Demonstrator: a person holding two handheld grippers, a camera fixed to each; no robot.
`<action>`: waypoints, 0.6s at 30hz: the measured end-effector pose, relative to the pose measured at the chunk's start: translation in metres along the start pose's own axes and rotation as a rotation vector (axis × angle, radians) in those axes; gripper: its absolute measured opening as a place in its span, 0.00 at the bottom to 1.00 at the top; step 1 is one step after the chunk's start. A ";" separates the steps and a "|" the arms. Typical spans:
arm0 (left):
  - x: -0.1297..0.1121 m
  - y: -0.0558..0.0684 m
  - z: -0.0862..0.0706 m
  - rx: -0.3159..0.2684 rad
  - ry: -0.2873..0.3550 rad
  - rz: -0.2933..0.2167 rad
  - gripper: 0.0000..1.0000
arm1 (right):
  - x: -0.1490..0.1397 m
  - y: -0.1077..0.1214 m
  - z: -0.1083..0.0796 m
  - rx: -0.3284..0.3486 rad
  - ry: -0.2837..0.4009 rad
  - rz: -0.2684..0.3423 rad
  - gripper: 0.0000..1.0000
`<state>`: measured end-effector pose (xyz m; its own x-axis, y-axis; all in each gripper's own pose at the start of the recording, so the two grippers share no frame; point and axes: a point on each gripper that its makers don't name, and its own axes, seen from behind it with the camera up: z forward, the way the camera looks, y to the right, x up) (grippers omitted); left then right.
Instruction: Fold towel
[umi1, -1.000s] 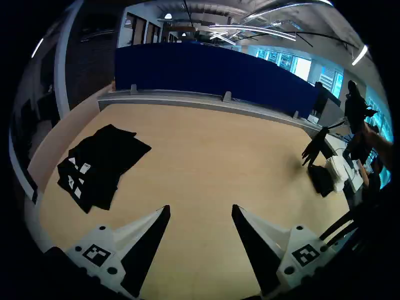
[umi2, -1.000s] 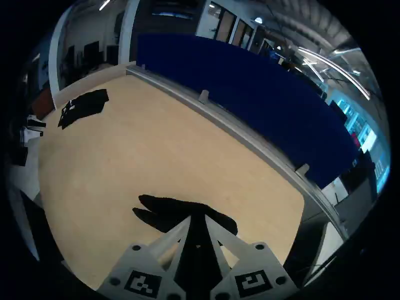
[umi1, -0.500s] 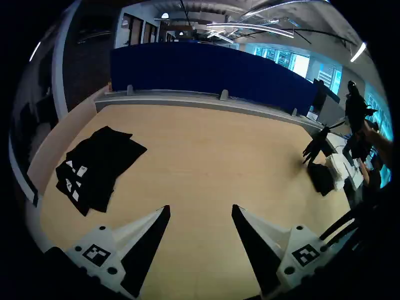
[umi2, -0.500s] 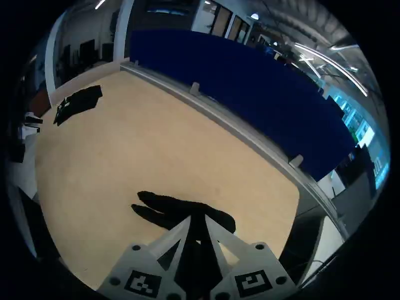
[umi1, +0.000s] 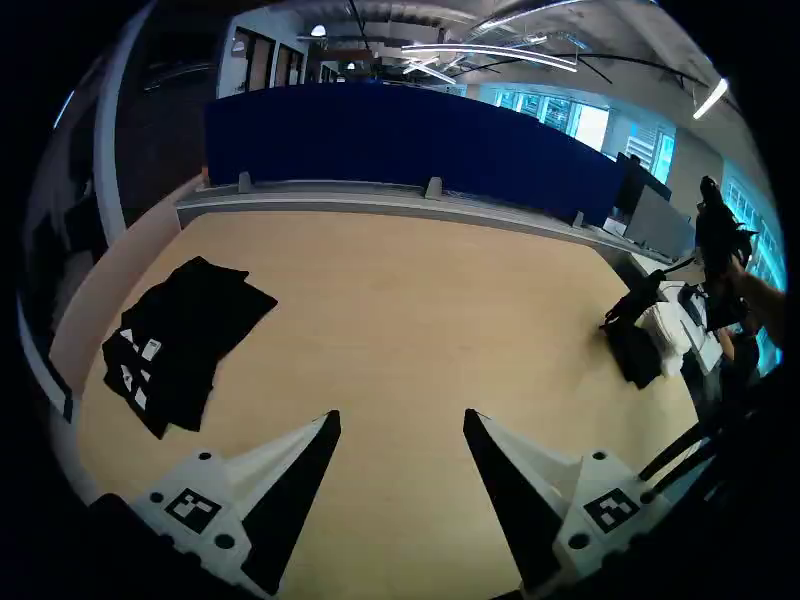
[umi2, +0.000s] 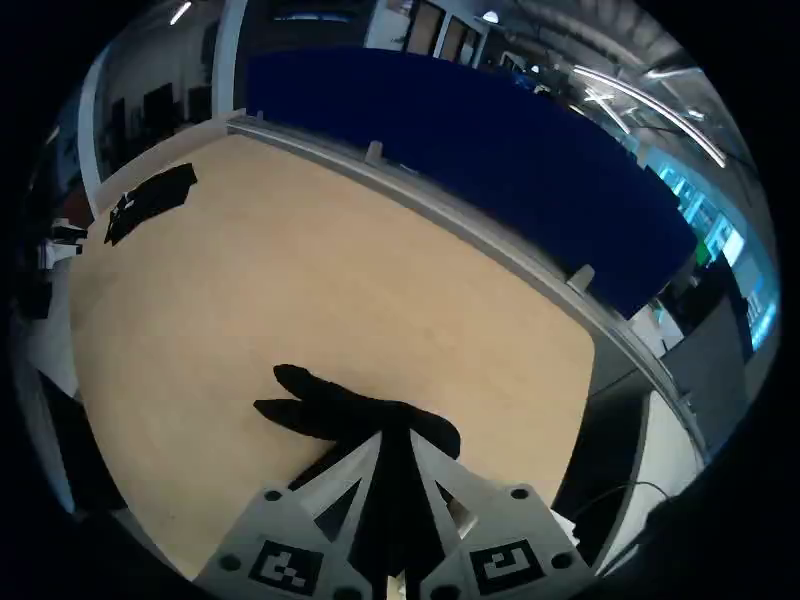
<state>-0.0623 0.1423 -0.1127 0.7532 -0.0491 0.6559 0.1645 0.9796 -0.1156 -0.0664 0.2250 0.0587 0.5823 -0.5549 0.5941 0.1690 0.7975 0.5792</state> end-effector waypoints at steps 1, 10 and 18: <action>0.000 0.001 0.000 -0.002 -0.001 0.002 0.91 | -0.005 0.001 -0.001 -0.003 -0.006 0.000 0.04; -0.002 0.007 -0.003 -0.014 -0.007 0.009 0.91 | -0.042 0.002 -0.010 -0.019 -0.051 0.011 0.04; -0.004 0.008 -0.006 -0.016 -0.010 0.021 0.91 | -0.078 -0.001 -0.015 -0.036 -0.101 0.027 0.04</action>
<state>-0.0600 0.1496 -0.1208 0.7506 -0.0261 0.6603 0.1589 0.9770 -0.1420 -0.1002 0.2714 0.0032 0.5043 -0.5527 0.6635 0.1836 0.8194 0.5431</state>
